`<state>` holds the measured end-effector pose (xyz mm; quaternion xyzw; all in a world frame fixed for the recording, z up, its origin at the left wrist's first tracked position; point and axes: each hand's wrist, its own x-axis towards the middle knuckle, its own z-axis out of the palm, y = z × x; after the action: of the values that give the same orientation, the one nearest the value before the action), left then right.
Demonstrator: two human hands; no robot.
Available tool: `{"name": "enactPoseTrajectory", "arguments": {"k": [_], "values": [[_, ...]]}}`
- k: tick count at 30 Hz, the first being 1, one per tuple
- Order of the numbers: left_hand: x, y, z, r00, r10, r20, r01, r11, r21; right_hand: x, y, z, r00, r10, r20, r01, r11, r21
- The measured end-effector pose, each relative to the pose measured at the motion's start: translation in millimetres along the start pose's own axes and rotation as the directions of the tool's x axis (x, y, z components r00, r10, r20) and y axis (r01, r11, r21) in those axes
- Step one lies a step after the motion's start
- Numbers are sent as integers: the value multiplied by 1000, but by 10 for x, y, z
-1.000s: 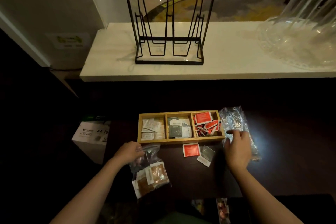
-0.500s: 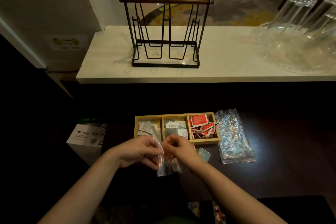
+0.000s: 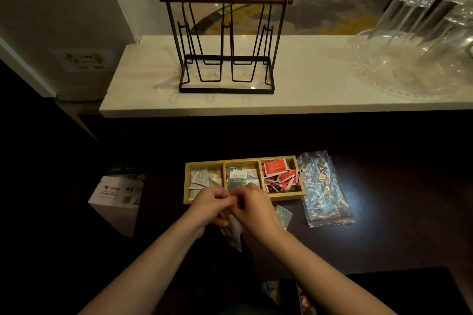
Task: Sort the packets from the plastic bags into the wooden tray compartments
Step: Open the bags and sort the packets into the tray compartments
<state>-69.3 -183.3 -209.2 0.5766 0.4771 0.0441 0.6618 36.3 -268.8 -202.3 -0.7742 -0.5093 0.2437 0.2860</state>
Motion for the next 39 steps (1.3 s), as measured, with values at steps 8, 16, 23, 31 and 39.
{"name": "enactPoseTrajectory", "arguments": {"k": [8, 16, 23, 31, 39], "values": [[-29, -15, -89, 997, -30, 73, 40, 991, -128, 82, 103, -140, 951, 216, 223, -293, 861, 415], [-70, 0, -97, 995, -45, 85, 59, 985, -162, 86, 87, -164, 923, 242, 299, -365, 796, 483], [-116, 33, -78, 997, -27, 73, 34, 994, -104, 68, 23, -144, 987, 41, 155, -60, 991, 120], [-172, 70, 16, 998, 15, 58, -13, 999, -39, 81, 31, -152, 990, 53, 134, -65, 994, 86], [-187, 51, 42, 997, 59, 53, -58, 998, -24, 73, 49, -92, 988, 124, 91, -133, 985, 108]]}}
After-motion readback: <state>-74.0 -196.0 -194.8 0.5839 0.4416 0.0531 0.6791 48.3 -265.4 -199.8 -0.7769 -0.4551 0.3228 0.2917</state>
